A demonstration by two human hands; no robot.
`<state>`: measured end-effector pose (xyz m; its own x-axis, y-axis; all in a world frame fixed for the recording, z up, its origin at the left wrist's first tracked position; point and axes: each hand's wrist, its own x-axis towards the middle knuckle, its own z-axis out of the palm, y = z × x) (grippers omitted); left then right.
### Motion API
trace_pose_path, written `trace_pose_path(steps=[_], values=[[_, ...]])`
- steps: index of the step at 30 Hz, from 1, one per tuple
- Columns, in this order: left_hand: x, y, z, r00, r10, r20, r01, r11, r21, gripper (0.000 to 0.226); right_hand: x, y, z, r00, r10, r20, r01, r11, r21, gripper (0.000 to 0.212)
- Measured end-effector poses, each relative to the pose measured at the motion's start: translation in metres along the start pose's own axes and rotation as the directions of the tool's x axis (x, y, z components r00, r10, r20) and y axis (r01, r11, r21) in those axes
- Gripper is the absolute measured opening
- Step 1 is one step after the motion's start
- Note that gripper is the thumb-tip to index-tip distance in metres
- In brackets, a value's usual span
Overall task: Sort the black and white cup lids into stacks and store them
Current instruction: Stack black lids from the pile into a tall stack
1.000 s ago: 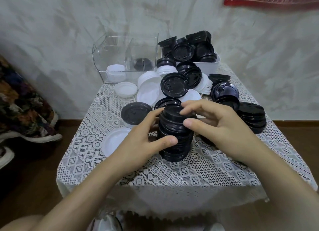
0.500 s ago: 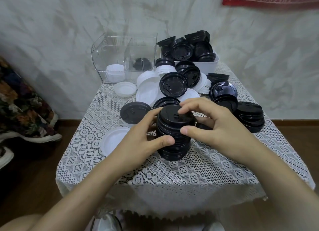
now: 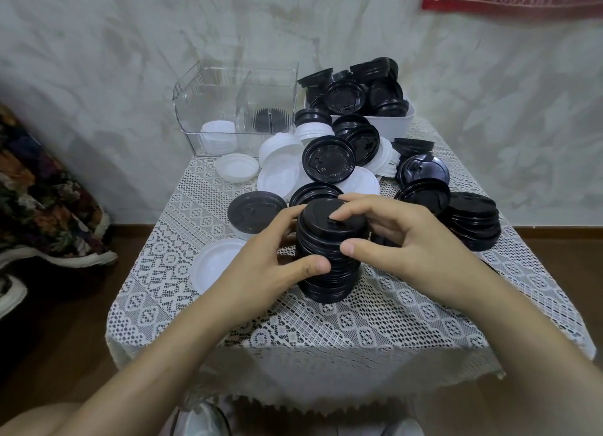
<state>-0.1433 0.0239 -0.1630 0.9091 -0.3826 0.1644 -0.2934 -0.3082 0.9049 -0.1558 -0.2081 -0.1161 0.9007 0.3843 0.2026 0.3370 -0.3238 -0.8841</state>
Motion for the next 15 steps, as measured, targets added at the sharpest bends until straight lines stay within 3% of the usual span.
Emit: trace_pose_path(steps=[10, 15], values=[[0.0, 0.0005, -0.0002, 1.0, 0.001, 0.007, -0.001, 1.0, -0.016, 0.072, 0.0001, 0.0042, 0.0035, 1.0, -0.016, -0.017, 0.017, 1.0, 0.019, 0.036], [0.0004, 0.0051, -0.0054, 0.997, 0.006, 0.083, -0.005, 1.0, -0.013, 0.066, -0.0001, 0.0033, 0.005, 0.999, -0.038, -0.015, 0.038, 0.999, -0.006, 0.034]])
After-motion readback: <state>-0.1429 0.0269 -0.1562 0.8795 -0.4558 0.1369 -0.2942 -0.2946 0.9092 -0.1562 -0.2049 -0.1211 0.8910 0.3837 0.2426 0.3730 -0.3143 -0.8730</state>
